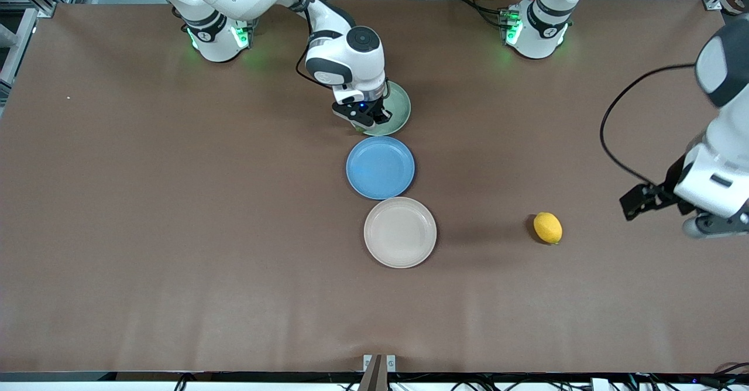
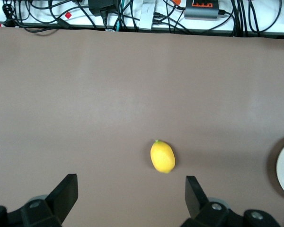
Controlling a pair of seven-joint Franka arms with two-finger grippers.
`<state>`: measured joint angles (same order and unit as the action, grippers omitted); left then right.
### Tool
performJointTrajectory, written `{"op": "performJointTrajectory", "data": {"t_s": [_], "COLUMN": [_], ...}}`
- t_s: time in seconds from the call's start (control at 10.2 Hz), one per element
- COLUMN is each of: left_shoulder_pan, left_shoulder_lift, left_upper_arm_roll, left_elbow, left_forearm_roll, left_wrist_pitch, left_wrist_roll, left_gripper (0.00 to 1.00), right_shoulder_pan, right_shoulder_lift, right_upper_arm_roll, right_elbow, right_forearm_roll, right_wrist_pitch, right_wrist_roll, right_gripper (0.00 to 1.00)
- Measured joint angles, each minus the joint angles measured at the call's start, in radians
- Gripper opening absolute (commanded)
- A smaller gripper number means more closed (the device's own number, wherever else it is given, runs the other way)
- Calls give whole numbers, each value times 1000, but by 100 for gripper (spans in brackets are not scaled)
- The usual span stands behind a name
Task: Pick lemon and lettuce from plates
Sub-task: 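Release the lemon and raise the left gripper while the right lifts lettuce, then carry the lettuce leaf away from the plates with the right gripper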
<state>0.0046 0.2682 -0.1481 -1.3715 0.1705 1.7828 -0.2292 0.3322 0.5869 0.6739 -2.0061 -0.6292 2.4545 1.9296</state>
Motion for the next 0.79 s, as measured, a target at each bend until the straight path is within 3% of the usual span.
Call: {"op": "performJointTrajectory", "data": {"t_s": [0.2,0.59,0.79], "left_shoulder_pan": [0,-3,-2], "left_shoulder_lift": [-50,-95,-106], "left_upper_arm_roll": [-9,-64,-69], "left_elbow": [-2,-7,-9], "left_forearm_roll": [0,-2,-3], "left_wrist_pitch": [-81,-135,-148], "left_wrist_roll": [1,1,1], "left_gripper": [100,100,100], "right_shoulder_pan": [-32,-110,-161], "right_shoulder_lift": [-44,-198,-265], "right_upper_arm_roll": [11,11,-26], "right_elbow": [0,0,-2], "right_forearm_roll": [43,338,395], "right_wrist_pitch": [-40,-315,-420], "right_wrist_roll": [-98,-584,-754], "right_gripper": [0,0,0]}}
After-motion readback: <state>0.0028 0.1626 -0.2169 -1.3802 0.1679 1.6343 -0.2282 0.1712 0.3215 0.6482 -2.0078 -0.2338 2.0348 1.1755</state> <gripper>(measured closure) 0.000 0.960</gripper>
